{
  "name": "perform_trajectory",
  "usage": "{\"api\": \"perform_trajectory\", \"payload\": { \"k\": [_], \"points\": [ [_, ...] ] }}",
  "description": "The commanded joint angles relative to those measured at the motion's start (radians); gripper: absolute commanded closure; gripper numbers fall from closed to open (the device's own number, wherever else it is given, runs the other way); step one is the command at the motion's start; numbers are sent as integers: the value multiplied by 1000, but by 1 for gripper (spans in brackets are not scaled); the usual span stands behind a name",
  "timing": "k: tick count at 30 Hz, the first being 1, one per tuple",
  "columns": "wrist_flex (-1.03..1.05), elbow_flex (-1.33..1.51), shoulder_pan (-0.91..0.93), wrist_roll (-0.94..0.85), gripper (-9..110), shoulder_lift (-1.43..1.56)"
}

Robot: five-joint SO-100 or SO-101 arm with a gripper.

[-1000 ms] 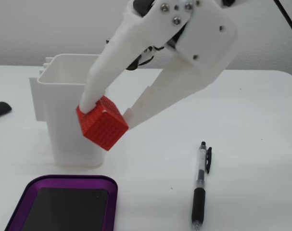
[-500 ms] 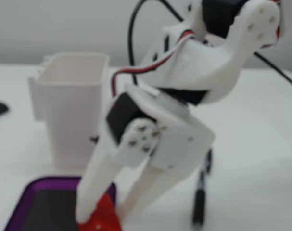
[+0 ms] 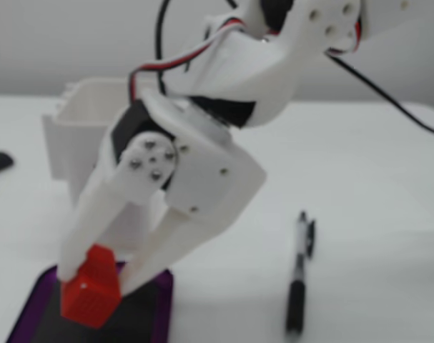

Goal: Pick up the cube and place it in the box.

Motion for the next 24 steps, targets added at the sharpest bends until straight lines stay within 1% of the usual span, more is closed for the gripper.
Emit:
{"api": "perform_trajectory", "payload": {
  "k": [1, 5, 15, 20, 24],
  "points": [
    [31, -44, -2, -5, 96, 17],
    [114, -49, -2, -5, 91, 14],
    [141, -51, -2, -3, 91, 35],
    [285, -94, -3, -3, 91, 152],
    [420, -89, -3, -3, 91, 302]
  ]
}}
